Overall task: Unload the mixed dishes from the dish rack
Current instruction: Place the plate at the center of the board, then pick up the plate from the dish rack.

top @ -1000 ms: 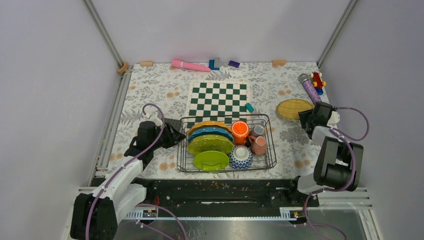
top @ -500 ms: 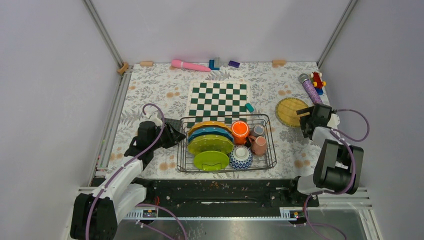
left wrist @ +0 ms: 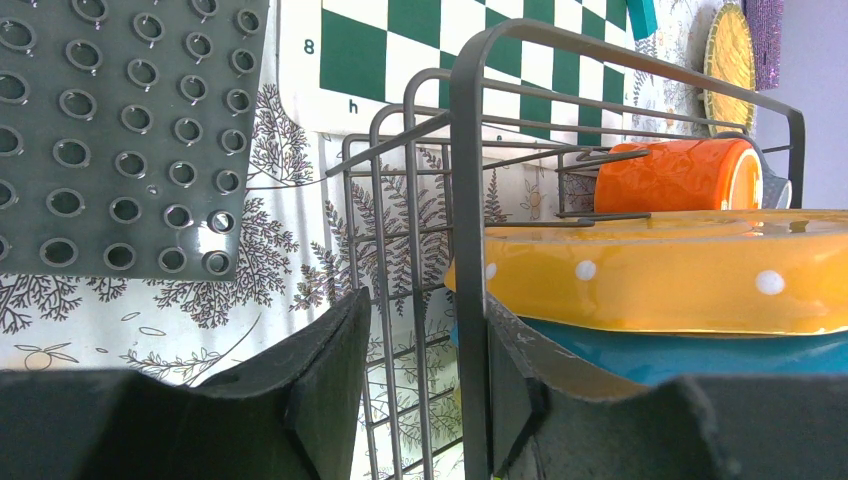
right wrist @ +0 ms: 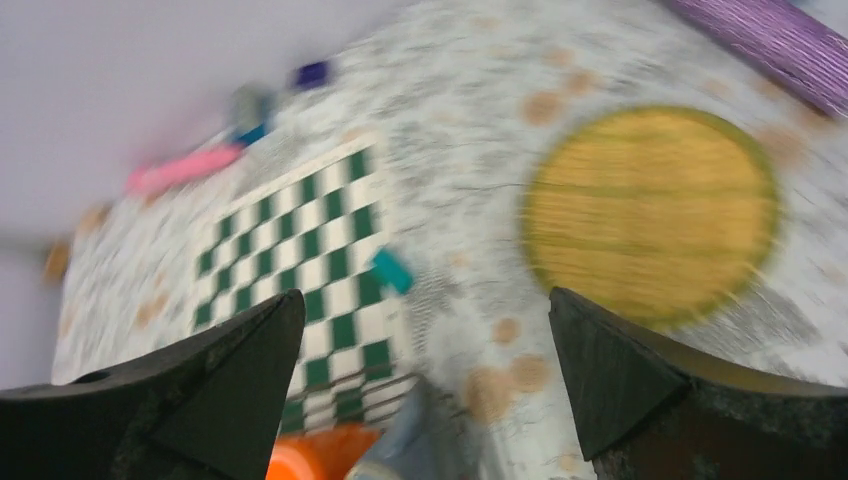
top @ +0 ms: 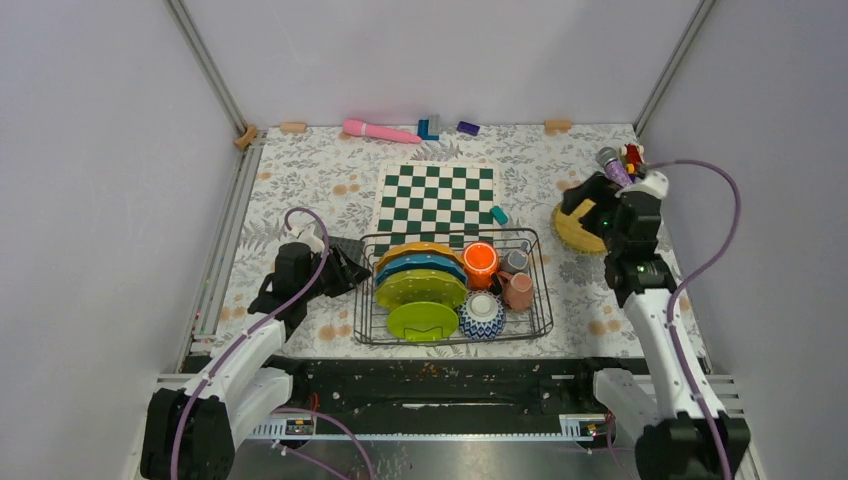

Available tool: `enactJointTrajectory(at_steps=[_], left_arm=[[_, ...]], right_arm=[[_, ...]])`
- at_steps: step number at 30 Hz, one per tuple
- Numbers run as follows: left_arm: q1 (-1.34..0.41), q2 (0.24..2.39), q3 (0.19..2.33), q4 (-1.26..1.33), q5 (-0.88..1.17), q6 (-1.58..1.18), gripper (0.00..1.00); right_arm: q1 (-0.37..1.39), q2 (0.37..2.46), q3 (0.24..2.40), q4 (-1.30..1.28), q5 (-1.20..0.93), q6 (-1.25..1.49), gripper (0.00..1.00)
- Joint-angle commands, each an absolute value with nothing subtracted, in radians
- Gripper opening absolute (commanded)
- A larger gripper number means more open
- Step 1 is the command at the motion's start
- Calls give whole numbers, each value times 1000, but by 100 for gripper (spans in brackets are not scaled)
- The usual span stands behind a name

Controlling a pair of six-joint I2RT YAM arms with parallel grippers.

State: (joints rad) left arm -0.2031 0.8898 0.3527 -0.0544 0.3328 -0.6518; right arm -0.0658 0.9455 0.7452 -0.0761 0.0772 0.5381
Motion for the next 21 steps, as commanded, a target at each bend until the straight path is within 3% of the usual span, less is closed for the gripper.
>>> enactJointTrajectory(at_steps=[1,5,10,14,21], left_arm=[[-199,879,365,-97,280,-618,42],[-199,890,369,-99,283,-614,42],[-199,896,374,-98,286,-610,42],[-201,889,371,-100,287,-609,42],[-201,886,371,-98,289,-610,42]], right_arm=[[151,842,851,-101,-179,200,100],[345,846,915,-180,-566,23,96],[696,895,961,-407,-639,-370,96],[778,971,992,-513,-786,-520,96],[862,1124,1050,-546,-731,-550,93]])
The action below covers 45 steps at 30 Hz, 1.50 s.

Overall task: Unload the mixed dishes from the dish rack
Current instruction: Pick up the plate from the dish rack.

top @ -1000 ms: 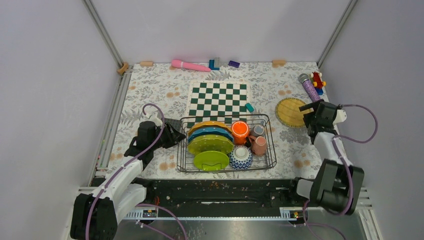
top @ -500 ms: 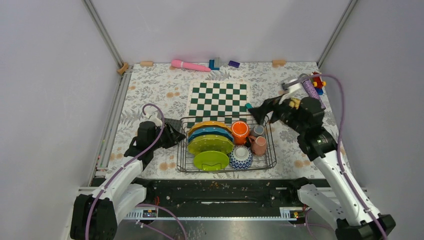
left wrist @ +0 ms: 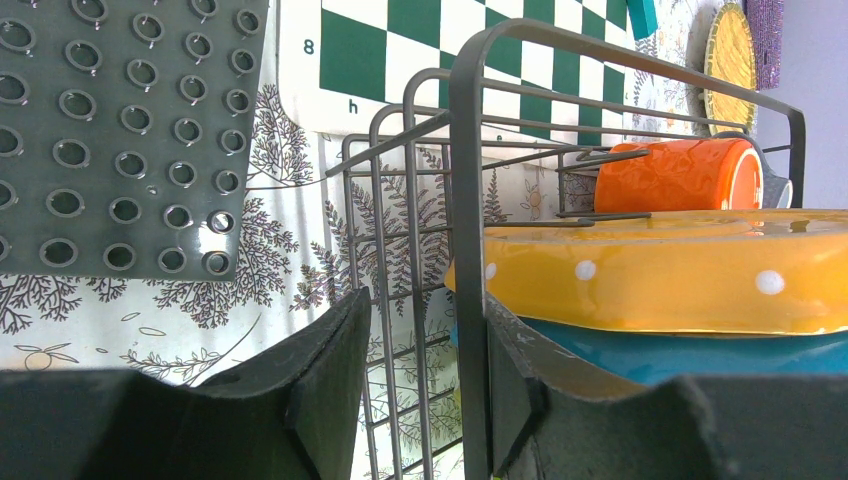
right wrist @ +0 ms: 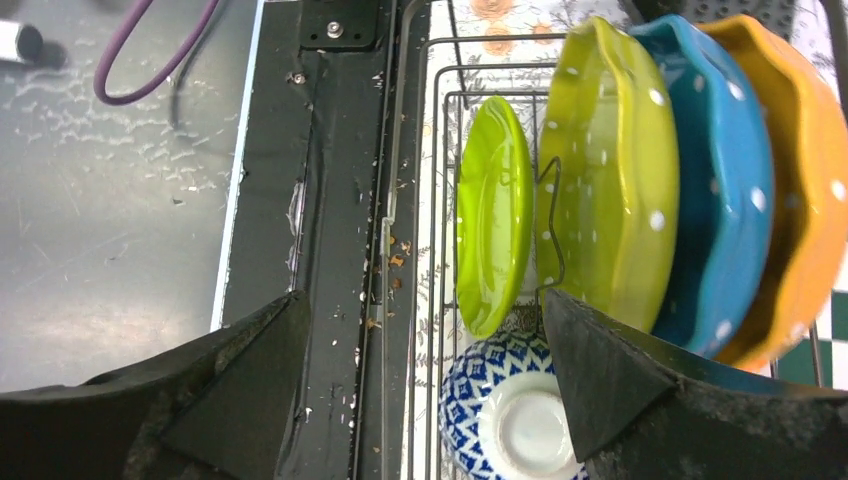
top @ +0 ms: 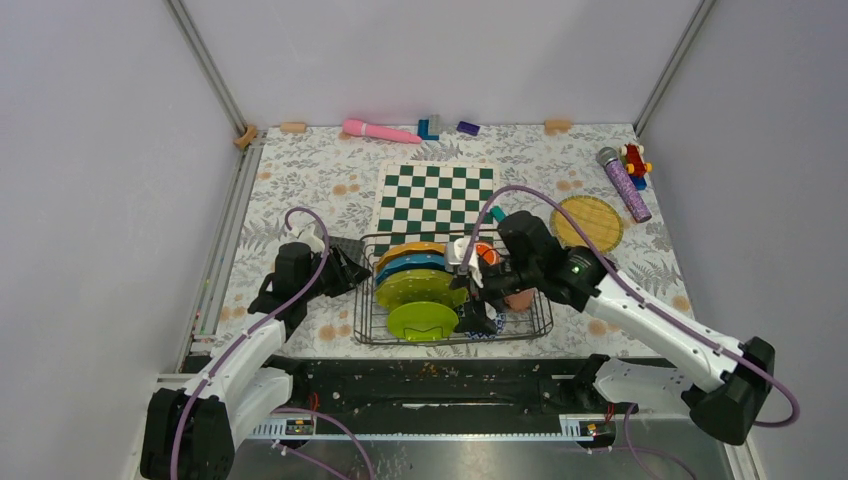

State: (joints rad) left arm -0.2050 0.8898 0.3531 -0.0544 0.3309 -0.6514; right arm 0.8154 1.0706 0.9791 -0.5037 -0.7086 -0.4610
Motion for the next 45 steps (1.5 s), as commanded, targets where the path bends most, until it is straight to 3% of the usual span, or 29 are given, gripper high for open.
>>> enactJointTrajectory(at_steps=[1,7,17,35,45], left_arm=[[-201,886,371,-98,289,-610,42],[-202,878,368,-97,291,-611,42],[-202,876,364,-98,290,-613,41],[-202,880,360,-93,288,-623,40],[-204,890,354,-76,300,-633,39]], right_arm=[[877,1141,1058,-556,-707,-561,91],[923,1163,1024,-434,-524,-524,88],[941,1203,949,-291,-560,-496,80],[975,1272,869,-154,-367,-456,66],[991,1268,814,-76,-336,-435,45]])
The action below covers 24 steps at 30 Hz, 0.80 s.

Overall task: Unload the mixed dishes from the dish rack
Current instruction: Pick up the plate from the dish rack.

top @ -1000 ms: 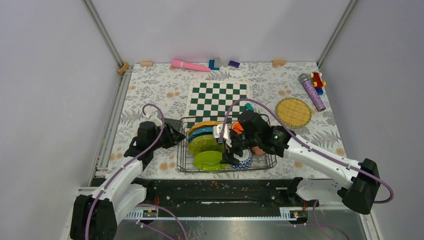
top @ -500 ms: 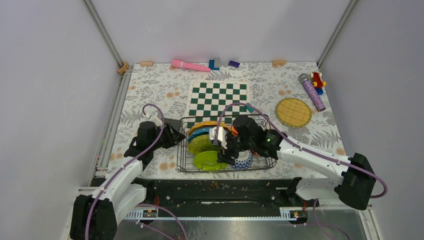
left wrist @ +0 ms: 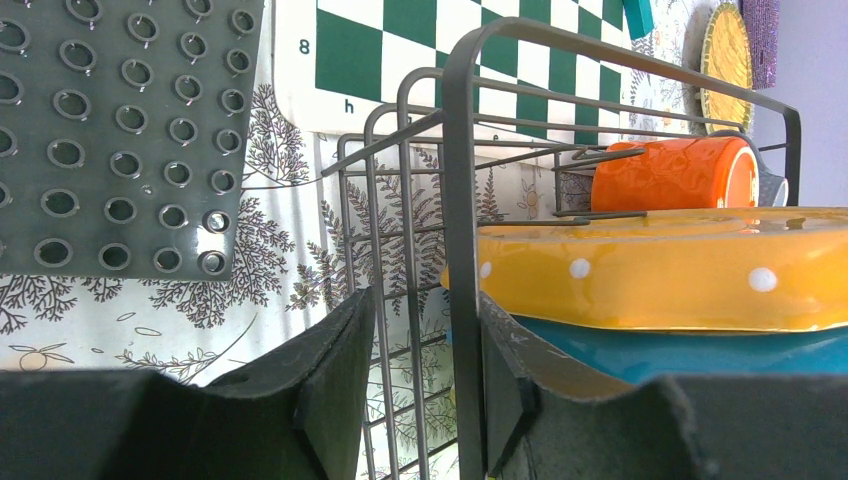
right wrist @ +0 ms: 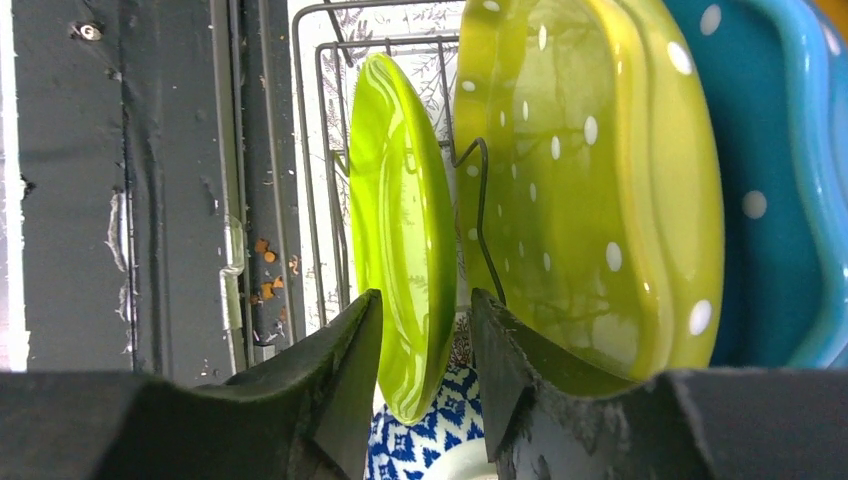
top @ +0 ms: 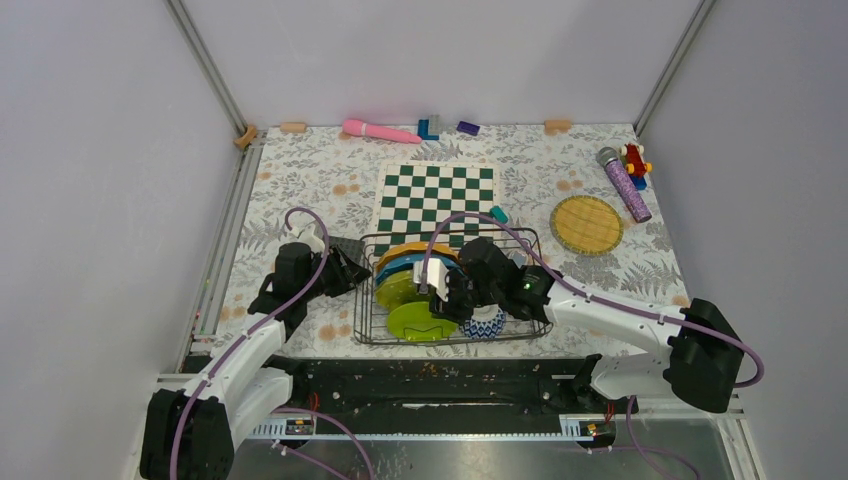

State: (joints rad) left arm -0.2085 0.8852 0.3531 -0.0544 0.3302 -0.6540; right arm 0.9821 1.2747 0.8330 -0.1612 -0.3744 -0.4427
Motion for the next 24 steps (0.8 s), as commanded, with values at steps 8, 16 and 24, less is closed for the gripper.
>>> enactJointTrajectory(at_steps=[8,16,24], left_arm=[[-203,888,349,-68,308,-638,39],[-206,885,347,-68,299,-641,39],[-206,882,347,-69,303,-644,39]], right_arm=[[994,1262,802,-62,-333,-431,28],[1002,1217,804,-80,-363,-435,0],[1005,1124,811,-23,-363,-446,0]])
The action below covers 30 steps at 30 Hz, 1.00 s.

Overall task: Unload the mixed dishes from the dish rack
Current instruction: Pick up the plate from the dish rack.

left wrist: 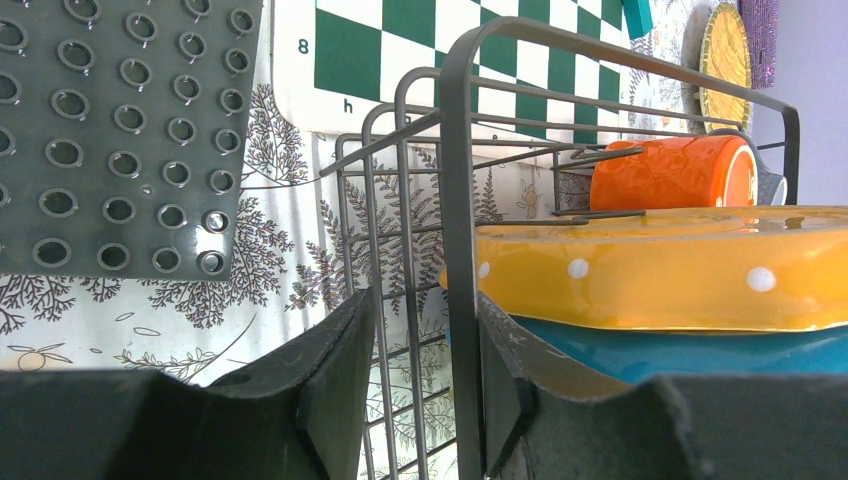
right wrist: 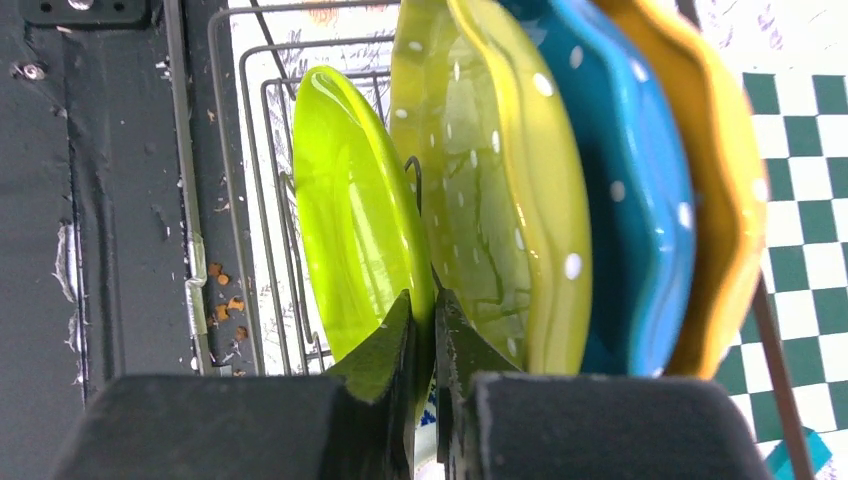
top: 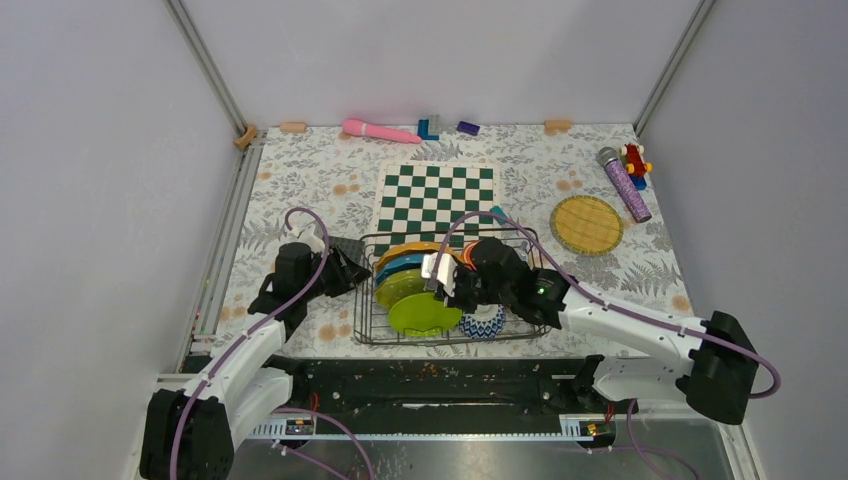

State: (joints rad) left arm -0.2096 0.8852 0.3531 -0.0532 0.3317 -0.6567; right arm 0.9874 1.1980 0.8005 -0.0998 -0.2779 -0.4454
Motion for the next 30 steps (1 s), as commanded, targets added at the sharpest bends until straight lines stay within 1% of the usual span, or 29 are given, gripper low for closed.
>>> enactJointTrajectory(at_steps=[1,6,11,17,19,22,26,28,30], left_arm=[[-206,881,347,-70,303,-644,39],[-206,879,347,-69,307,-646,39],[-206,885,348,-69,310,-644,39],[-206,885,349,-70,310,-645,39],[-206,885,348,-70,311,-647,39],[-206,885,348,-69,309,-647,39],[-206,881,348,-70,311,-647,39],[-206,879,348,-70,311,-648,39],[-206,880,348,-69,309,-647,39]], right_arm=[[1005,1110,810,-12,-363,-443,0],[1006,1029,783,87,-371,-431,0],[1006,948,764,127,-399,-414,0],[1005,862,761,191,-323,-344,0],[1005,846,777,200,-265,-302,0],[1005,837,812,194,-104,-234,0],[988,806,838,182,173,-167,0],[934,786,840,172,269,-81,0],[822,768,847,128,261,43,0]])
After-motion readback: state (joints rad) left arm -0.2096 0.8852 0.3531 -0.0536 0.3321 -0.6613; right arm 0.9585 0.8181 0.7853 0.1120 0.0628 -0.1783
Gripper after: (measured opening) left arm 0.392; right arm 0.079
